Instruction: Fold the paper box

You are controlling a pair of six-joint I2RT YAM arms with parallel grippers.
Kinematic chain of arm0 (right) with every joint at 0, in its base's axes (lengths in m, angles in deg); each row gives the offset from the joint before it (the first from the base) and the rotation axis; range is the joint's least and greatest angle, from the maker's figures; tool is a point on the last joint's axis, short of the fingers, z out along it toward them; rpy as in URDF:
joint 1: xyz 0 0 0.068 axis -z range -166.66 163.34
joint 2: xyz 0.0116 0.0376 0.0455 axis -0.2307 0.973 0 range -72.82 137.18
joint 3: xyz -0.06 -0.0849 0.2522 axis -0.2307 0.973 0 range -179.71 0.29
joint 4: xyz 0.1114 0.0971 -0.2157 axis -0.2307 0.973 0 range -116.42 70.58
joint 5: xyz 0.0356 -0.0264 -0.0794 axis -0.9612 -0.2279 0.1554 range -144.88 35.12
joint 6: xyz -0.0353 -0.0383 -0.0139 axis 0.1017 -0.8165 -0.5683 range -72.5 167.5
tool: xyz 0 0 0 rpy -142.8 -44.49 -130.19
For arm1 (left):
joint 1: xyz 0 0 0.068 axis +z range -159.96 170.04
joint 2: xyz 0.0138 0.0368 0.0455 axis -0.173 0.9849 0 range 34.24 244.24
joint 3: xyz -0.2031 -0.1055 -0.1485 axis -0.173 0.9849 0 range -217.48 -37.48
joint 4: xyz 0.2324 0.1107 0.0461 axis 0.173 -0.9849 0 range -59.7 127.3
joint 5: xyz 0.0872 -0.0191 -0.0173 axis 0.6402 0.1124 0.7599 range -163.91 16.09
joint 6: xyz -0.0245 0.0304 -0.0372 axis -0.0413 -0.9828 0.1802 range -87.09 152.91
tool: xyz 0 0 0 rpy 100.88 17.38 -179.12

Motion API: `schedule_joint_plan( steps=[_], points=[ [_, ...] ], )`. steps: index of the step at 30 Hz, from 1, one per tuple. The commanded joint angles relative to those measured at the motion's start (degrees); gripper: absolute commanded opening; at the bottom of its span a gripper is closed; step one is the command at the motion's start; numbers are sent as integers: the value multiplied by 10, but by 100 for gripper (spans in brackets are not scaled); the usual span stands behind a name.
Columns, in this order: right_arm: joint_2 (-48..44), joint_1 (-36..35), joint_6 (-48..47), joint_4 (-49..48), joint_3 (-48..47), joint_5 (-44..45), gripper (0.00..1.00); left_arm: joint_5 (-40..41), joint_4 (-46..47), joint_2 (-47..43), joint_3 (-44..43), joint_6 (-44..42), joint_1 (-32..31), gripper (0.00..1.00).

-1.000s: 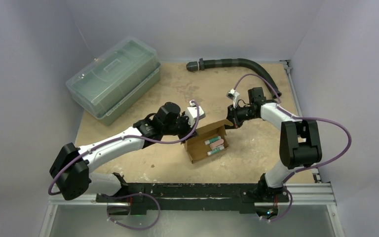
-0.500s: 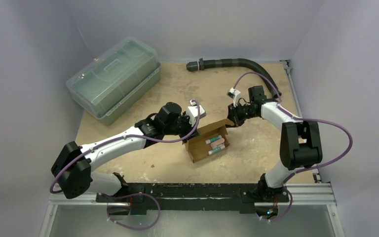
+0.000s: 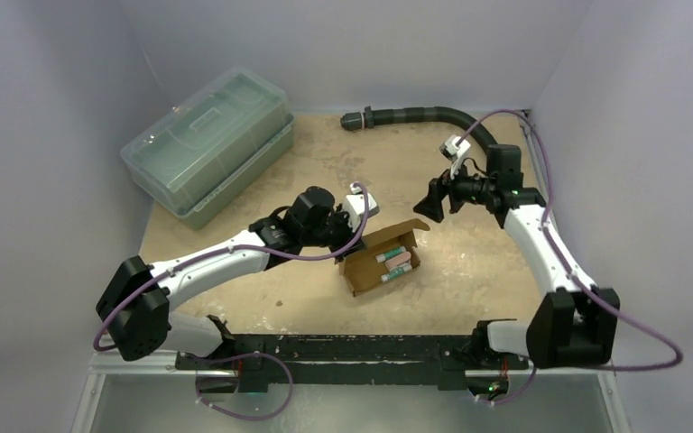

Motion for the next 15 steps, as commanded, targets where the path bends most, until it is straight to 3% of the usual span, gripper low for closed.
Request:
schedule_joint_plan(
  steps=[1, 4, 8, 10, 13, 15],
  points=[
    [-69, -6, -103, 0, -31, -99, 97, 6, -30, 18, -12, -12, 1, 0],
    [-75, -27, -230, 89, -58, -168, 99, 8, -35, 17, -16, -13, 2, 0],
    [-22, -54, -501, 300, -113, -210, 99, 8, -33, 16, -18, -12, 2, 0],
    [13, -63, -593, 380, -138, -215, 99, 7, -32, 18, -19, -12, 2, 0],
    [57, -79, -627, 436, -170, -203, 96, 4, -30, 20, -21, -12, 2, 0],
    [77, -92, -616, 439, -182, -195, 88, 3, -30, 21, -21, -12, 2, 0]
  ],
)
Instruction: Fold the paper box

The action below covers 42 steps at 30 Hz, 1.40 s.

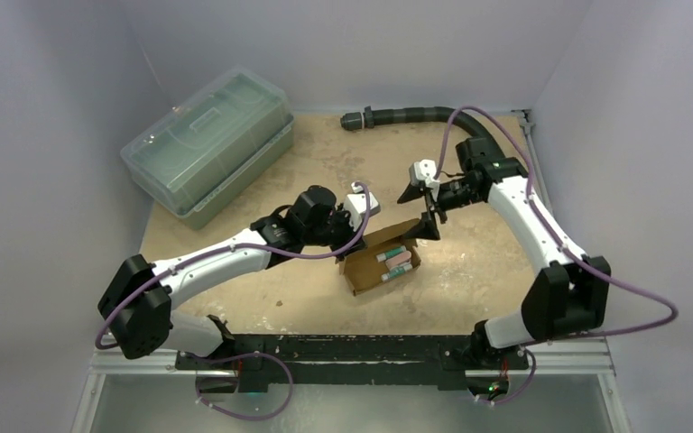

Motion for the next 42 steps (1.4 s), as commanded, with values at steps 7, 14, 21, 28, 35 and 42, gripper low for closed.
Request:
schedule_joint_plan(
  steps=[7, 14, 21, 28, 35, 42],
  points=[
    [45, -51, -51, 64, -24, 16, 67, 1, -22, 17, -14, -11, 2, 0],
    [45, -61, -13, 28, -17, 25, 46, 0, -18, 18, -14, -9, 2, 0],
    [47, -71, 2, 15, -15, 44, 34, 4, -18, 13, -18, -8, 2, 0],
    [51, -74, 19, 1, -16, 60, 31, 9, -23, 10, -26, -8, 1, 0],
    [54, -79, 15, 7, -19, 65, 8, 17, -15, 0, -25, 4, 4, 0],
    [67, -80, 10, 27, -36, 60, 0, 21, -8, -4, -21, 14, 8, 0]
  ],
)
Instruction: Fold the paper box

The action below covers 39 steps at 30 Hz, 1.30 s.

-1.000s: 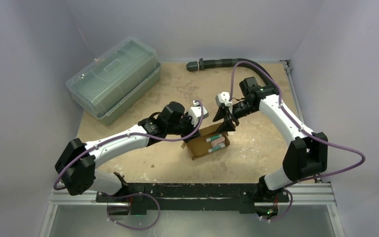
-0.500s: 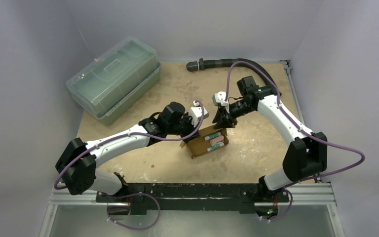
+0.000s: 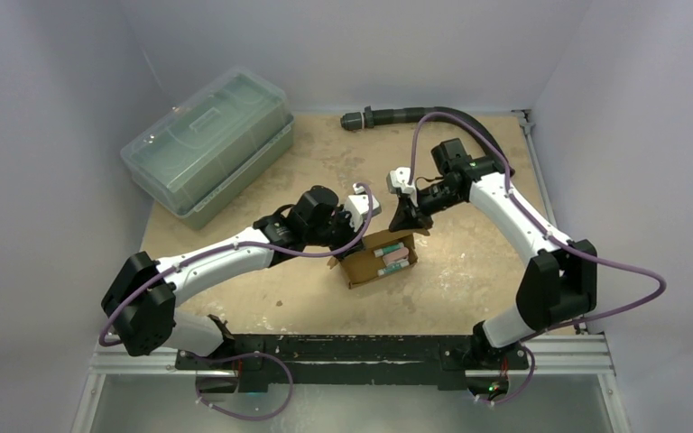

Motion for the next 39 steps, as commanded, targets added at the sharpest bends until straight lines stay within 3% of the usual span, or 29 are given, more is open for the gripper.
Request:
schedule_joint_plan(
  steps=[1, 4, 8, 11, 17, 24, 29, 34, 37, 39],
  points=[
    [9, -5, -4, 20, -27, -4, 8, 15, 10, -19, -14, 13, 7, 0],
    [16, -5, -10, 31, -32, -3, 27, 14, 10, -19, -14, 12, 8, 0],
    [26, -10, -16, 37, -37, -2, 30, 12, 10, -19, -16, 10, 7, 0],
    [32, -14, -15, 37, -40, 0, 28, 13, 10, -19, -18, 9, 9, 0],
    [43, -20, -17, 40, -46, 2, 5, 20, 15, -24, -14, 18, 10, 0],
    [52, -20, -25, 56, -61, -6, 1, 63, 75, -123, 53, 93, 15, 37],
    [61, -20, -36, 71, -74, -11, 1, 161, 81, -287, 132, 154, 16, 42],
    [68, -20, -44, 85, -84, -16, 1, 353, 50, -443, 256, 291, 16, 37],
    [69, -20, -45, 86, -83, -18, 1, 412, 55, -468, 304, 336, 17, 30],
    [70, -19, -45, 86, -85, -20, 1, 415, 74, -438, 310, 340, 16, 28]
  ],
)
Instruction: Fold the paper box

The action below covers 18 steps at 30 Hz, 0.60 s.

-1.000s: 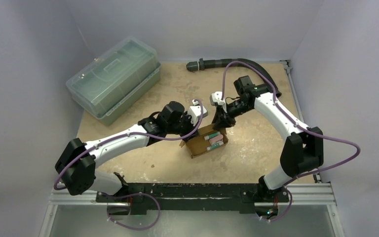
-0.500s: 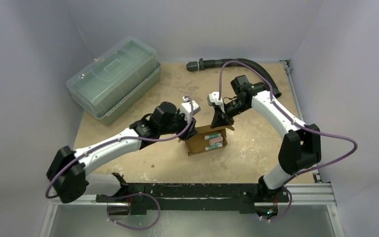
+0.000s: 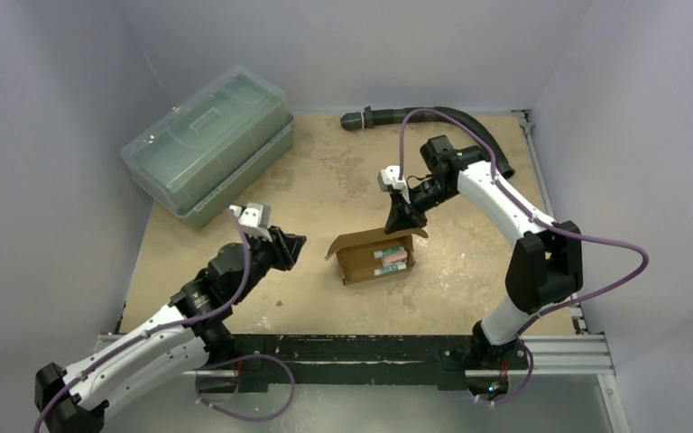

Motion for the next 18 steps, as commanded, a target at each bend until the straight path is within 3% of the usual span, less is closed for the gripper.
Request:
schedule_joint_plan(
  steps=[1, 10, 18],
  points=[
    [2, -2, -13, 19, -27, -19, 1, 90, 15, 58, 29, 73, 2, 27],
    [19, -2, -17, 38, -52, -24, 1, 32, 153, 247, 13, 40, 3, 17],
    [24, -2, -16, 38, -57, -24, 1, -53, 209, 298, 18, 41, 4, 11]
  ],
)
